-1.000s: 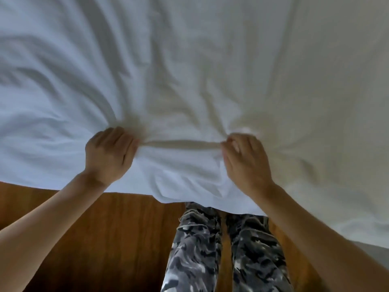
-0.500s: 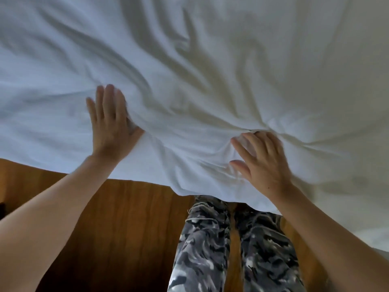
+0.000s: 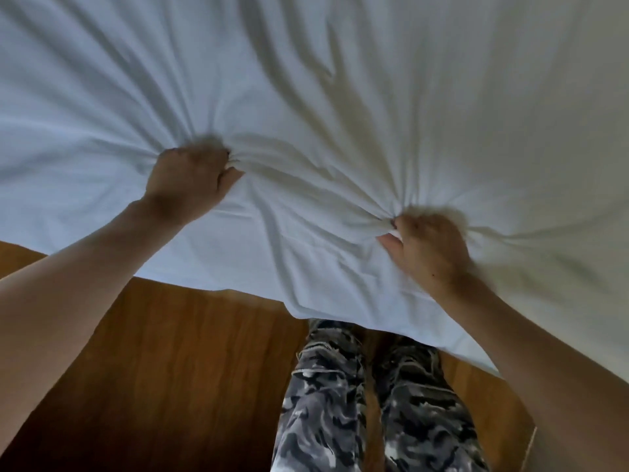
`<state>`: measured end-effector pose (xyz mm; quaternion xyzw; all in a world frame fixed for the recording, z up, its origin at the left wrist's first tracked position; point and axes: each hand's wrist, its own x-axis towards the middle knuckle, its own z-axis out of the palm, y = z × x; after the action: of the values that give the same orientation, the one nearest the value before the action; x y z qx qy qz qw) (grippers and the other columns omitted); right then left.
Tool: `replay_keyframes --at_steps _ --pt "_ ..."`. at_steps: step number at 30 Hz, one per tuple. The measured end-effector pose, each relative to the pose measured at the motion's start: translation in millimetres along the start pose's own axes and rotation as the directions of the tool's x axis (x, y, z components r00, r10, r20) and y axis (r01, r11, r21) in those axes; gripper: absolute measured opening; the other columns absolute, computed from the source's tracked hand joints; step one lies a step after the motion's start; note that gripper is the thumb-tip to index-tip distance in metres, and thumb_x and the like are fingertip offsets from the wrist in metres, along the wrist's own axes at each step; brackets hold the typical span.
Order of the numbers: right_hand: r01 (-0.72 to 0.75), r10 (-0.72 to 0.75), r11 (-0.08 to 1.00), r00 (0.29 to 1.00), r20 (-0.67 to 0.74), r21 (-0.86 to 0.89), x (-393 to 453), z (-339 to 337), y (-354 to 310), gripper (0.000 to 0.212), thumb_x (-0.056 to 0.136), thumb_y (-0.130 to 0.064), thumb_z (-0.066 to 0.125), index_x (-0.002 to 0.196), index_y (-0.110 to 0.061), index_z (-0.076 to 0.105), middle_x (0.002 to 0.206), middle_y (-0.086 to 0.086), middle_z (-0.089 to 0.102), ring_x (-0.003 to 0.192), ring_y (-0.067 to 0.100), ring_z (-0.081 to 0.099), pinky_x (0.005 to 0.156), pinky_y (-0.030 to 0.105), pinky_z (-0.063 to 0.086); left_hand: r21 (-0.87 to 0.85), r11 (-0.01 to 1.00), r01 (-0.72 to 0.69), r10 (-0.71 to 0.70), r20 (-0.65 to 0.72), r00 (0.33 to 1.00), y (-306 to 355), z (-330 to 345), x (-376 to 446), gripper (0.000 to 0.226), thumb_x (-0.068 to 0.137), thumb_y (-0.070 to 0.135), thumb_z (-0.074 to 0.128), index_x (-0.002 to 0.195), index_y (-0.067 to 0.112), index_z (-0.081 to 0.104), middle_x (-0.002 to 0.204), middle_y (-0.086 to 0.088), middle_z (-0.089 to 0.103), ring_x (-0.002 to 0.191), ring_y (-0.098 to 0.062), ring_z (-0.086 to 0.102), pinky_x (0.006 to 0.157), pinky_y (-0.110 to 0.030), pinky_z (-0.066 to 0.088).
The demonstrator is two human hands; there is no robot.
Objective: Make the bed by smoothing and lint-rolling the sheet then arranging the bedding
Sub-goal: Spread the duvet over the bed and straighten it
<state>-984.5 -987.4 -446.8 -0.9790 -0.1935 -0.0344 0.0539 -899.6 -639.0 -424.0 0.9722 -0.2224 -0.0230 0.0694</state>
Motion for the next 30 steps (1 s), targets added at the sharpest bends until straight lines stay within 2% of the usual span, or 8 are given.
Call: replay_keyframes --at_steps 5,9,11,15,17,19,26,30 --pt "-0.069 0.043 0.952 0.995 0.092 0.299 -32 -55 -8 0.057 0.098 -0.053 0.033 0.055 -0.016 0.045 0.039 -0.002 0.039 0.033 0.021 0.043 0.04 0.022 0.034 -0.185 0.982 -0.037 0.027 -0.054 0.998 -2 -57 -78 0.051 0.097 0.025 0.039 0.063 -0.002 0.066 0.059 -0.017 0.064 0.05 -0.035 0.064 0.043 -0.038 0.047" --pt "0.061 -0.124 0.98 0.933 0.339 0.189 -42 -41 -8 0.034 0.087 -0.038 0.055 0.062 -0.016 0.059 0.053 -0.001 0.055 0.046 0.022 0.057 0.041 0.025 0.037 -0.108 0.992 -0.072 0.099 0.275 0.956 8 -45 -80 0.048 0.09 0.042 0.035 0.06 0.017 0.062 0.058 0.002 0.06 0.054 -0.024 0.065 0.046 -0.03 0.049" --pt "0.118 -0.15 0.986 0.941 0.303 0.122 -48 -33 -14 0.03 0.083 -0.035 0.051 0.064 -0.015 0.063 0.059 0.001 0.059 0.05 0.021 0.057 0.043 0.025 0.04 -0.142 0.973 -0.183 0.222 0.357 0.907 29 -33 -87 0.043 0.086 0.046 0.036 0.06 0.025 0.064 0.058 0.009 0.06 0.05 -0.016 0.063 0.045 -0.022 0.047" --pt "0.309 -0.323 0.93 0.946 0.038 0.199 -97 -45 -23 0.022 0.085 -0.038 0.065 0.083 -0.017 0.058 0.083 -0.001 0.059 0.075 0.017 0.049 0.07 0.03 0.041 -0.227 0.868 -0.442 0.49 0.243 0.837 104 -15 -96 0.033 0.089 0.042 0.05 0.087 0.015 0.07 0.087 -0.003 0.068 0.077 -0.019 0.067 0.062 -0.028 0.055" --pt "0.379 -0.399 0.906 0.913 0.086 0.189 -131 -44 -3 0.041 0.082 -0.049 0.066 0.104 -0.016 0.057 0.107 0.004 0.058 0.093 0.021 0.049 0.083 0.034 0.039 -0.165 0.812 -0.56 0.584 0.213 0.784 138 0 -92 0.041 0.091 0.048 0.051 0.109 0.014 0.065 0.115 -0.008 0.063 0.105 -0.024 0.06 0.086 -0.036 0.053" --pt "0.256 -0.267 0.963 0.949 0.17 0.086 -153 -36 35 0.058 0.079 -0.057 0.066 0.119 -0.017 0.055 0.122 0.007 0.052 0.102 0.025 0.052 0.084 0.038 0.041 -0.073 0.808 -0.585 0.585 0.213 0.782 153 18 -84 0.054 0.092 0.052 0.05 0.128 0.012 0.053 0.132 -0.01 0.051 0.119 -0.027 0.048 0.1 -0.041 0.042" --pt "0.039 -0.093 0.97 0.972 0.218 0.239 -176 -44 78 0.017 0.089 -0.026 0.055 0.093 -0.014 0.065 0.088 0.004 0.066 0.079 0.024 0.056 0.077 0.033 0.04 -0.161 0.808 -0.567 0.589 0.177 0.789 176 29 -56 0.017 0.078 0.011 0.075 0.09 0.011 0.063 0.087 -0.004 0.063 0.077 -0.023 0.059 0.071 -0.034 0.052" --pt "0.104 -0.261 0.901 0.905 0.335 0.42 -193 -56 72 0.017 0.068 -0.009 0.064 0.084 -0.015 0.068 0.08 0.0 0.065 0.068 0.018 0.059 0.067 0.028 0.048 -0.336 0.785 -0.52 0.614 0.308 0.727 190 17 -80 0.021 0.065 0.003 0.079 0.072 0.016 0.063 0.073 0.002 0.059 0.065 -0.017 0.056 0.063 -0.027 0.054"
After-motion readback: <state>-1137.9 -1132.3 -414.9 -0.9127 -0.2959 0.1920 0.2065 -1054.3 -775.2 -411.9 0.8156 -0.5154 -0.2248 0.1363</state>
